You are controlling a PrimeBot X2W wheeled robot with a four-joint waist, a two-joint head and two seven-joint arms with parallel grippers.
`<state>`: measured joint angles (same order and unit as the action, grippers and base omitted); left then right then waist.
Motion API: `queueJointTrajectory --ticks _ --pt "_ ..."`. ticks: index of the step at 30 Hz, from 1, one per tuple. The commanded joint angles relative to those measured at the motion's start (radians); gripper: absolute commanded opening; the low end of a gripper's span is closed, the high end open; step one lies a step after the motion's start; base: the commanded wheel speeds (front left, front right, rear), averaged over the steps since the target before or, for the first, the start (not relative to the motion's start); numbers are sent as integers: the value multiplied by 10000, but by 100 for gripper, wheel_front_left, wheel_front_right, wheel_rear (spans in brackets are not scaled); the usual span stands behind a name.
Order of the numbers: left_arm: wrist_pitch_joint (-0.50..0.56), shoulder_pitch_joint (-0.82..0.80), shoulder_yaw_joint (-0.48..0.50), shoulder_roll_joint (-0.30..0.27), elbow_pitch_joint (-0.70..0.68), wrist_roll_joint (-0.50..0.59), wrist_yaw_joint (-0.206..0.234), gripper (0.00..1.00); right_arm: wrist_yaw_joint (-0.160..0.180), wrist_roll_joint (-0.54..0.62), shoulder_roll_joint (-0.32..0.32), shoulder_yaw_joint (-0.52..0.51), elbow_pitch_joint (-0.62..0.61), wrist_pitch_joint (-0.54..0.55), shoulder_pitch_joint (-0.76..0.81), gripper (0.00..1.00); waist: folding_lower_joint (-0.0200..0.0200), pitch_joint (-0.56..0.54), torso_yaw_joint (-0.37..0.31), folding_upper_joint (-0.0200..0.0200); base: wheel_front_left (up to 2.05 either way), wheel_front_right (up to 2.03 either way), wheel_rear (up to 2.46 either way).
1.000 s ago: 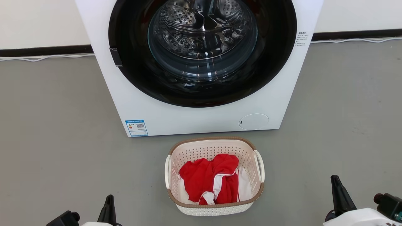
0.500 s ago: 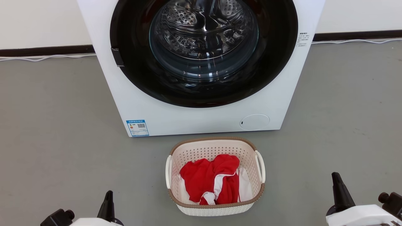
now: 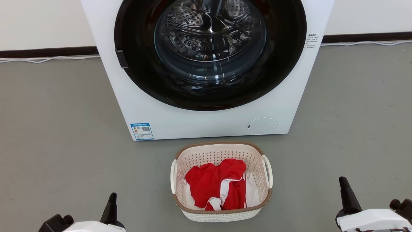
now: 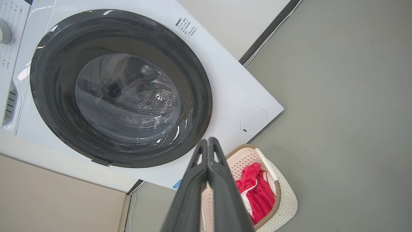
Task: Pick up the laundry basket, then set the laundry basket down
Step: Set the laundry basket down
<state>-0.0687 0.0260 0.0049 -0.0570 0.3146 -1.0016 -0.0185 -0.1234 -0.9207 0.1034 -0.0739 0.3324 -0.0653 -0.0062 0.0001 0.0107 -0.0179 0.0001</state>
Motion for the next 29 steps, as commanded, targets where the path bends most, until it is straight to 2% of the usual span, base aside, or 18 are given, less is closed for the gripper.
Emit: queueJointTrajectory --ticks 1,29 --pt "104 -608 259 -42 -319 -315 -122 0 -40 -355 50 12 -342 97 -553 0 -1 -2 5 -1 0 0 0" --pt "899 -947 645 9 -490 -2972 -584 0 -55 -3368 -219 -180 -589 878 -768 0 -1 -36 86 -1 0 0 0"
